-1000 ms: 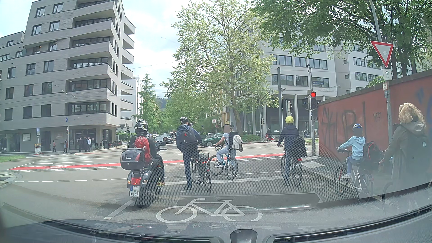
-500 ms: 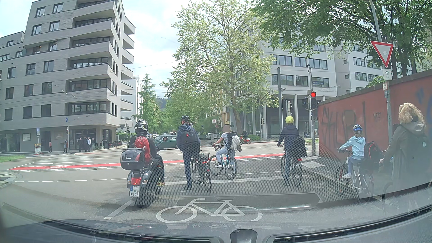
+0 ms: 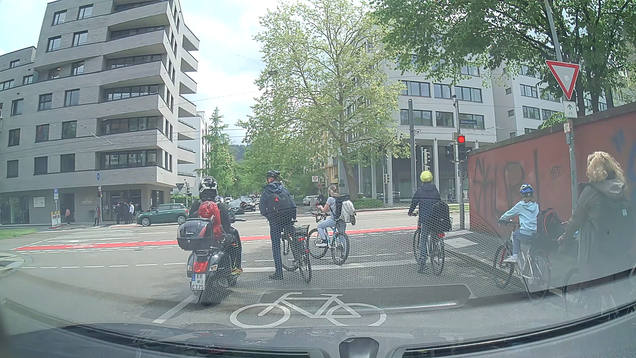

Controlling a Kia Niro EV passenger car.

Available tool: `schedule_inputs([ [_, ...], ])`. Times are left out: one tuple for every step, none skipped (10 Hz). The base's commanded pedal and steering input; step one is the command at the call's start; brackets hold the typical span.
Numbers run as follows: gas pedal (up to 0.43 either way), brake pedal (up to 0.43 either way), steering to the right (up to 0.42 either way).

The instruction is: Follow the waypoints while adhering to traffic rules and regulations

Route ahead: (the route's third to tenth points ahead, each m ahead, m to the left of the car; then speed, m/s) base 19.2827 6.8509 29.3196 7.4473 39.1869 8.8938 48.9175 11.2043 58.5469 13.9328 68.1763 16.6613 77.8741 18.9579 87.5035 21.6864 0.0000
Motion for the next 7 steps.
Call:
schedule_inputs([
  [0.000,0.268,-0.016],
  [0.000,0.268,-0.016],
  [0.000,0.268,-0.016],
  [0.000,0.268,-0.016],
  [0.000,0.268,-0.016],
  [0.000,0.268,-0.016],
  [0.000,0.268,-0.016],
])
